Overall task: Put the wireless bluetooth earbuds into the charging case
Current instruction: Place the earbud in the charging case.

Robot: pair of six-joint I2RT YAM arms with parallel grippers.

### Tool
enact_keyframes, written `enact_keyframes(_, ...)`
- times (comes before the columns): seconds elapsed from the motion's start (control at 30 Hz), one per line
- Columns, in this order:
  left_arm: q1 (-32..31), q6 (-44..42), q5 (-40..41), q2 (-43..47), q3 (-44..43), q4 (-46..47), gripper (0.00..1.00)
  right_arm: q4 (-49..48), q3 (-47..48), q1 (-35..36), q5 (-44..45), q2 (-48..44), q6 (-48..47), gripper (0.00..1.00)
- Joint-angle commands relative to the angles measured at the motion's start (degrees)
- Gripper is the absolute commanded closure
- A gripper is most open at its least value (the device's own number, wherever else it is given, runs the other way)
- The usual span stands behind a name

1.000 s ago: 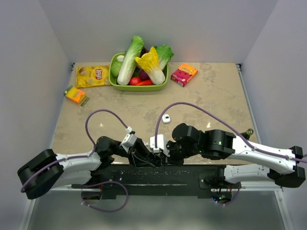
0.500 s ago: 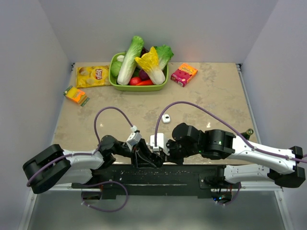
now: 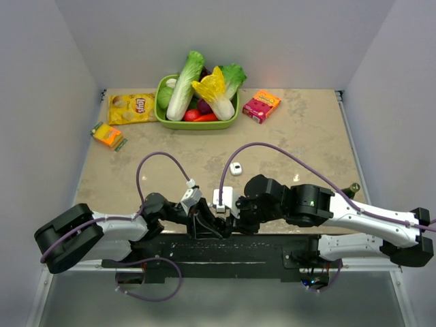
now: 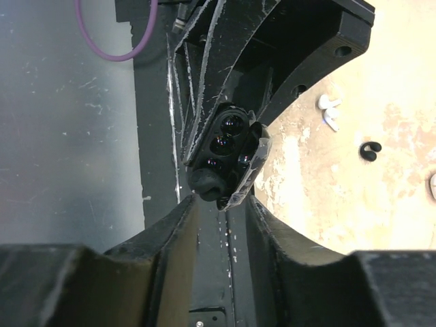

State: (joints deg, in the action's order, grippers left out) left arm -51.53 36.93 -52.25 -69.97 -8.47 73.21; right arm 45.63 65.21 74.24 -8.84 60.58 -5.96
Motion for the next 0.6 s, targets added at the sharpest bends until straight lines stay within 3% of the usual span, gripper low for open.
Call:
enact_keyframes(0.0,-0.2,0.4,0.5,0.2,-0.3,28.5,1.0,-1.9,-0.5,0.3,1.0,-0.9,0.1,0.61)
enact_keyframes(0.3,-0.2,0.0,0.6,1.4,-0.9,26.8,1.0,-3.2,-1.4,0.2,1.0,0.5,0.1,0.59)
enact_keyframes(0.57,-0.2,-0.8,0.3,2.1,-1.4,25.0,1.0,-4.2,-1.6,0.3,2.1,1.4,0.3,0.48)
